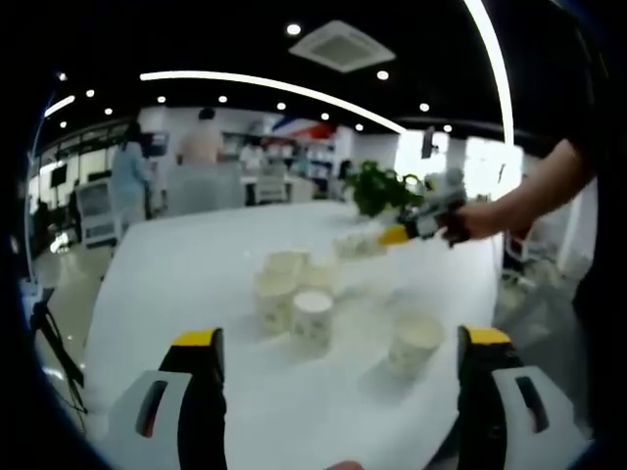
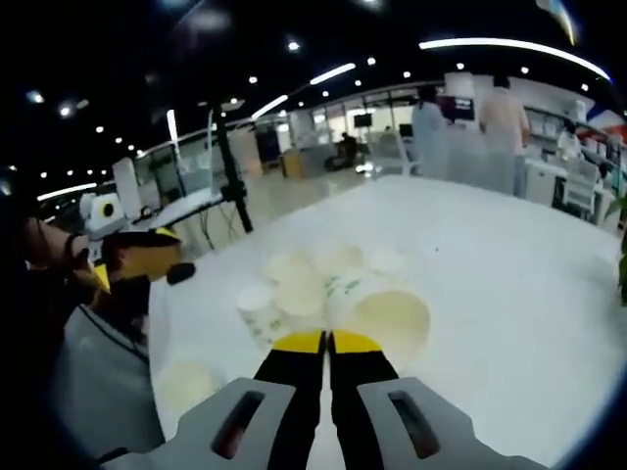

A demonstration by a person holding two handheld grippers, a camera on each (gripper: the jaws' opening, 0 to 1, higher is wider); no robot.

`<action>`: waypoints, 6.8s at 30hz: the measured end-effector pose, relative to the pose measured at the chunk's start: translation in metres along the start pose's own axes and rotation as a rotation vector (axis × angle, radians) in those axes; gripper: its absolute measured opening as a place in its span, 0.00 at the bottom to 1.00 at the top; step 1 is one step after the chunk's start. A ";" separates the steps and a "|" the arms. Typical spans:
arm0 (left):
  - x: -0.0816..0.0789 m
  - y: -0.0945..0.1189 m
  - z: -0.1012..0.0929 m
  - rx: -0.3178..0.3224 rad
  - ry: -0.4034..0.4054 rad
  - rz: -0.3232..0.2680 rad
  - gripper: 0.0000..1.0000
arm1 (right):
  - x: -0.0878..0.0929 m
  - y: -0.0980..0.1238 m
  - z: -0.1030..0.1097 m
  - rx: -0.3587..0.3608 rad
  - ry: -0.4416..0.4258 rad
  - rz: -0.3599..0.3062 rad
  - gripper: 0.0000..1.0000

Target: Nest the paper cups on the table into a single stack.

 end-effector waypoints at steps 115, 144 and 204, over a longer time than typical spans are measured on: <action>0.009 0.007 0.002 -0.018 0.033 -0.028 0.95 | 0.014 0.033 0.142 -0.616 0.698 0.625 0.00; 0.015 0.015 0.006 -0.042 0.048 -0.017 0.95 | 0.042 0.022 0.149 -0.691 0.808 0.754 0.00; 0.018 0.015 0.007 -0.048 0.060 -0.014 0.95 | 0.062 0.014 0.170 -0.707 0.775 0.690 0.28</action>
Point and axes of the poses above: the point that each gripper's makers call its tool centre point, and the gripper's own axes: y roughly backward along the fingers, z roughly to its left, x roughly out of its underside, the point moved 5 cm from there along y, roughly backward along the fingers, and after that the axes turned 14 degrees about -z, right-handed, at the moved point
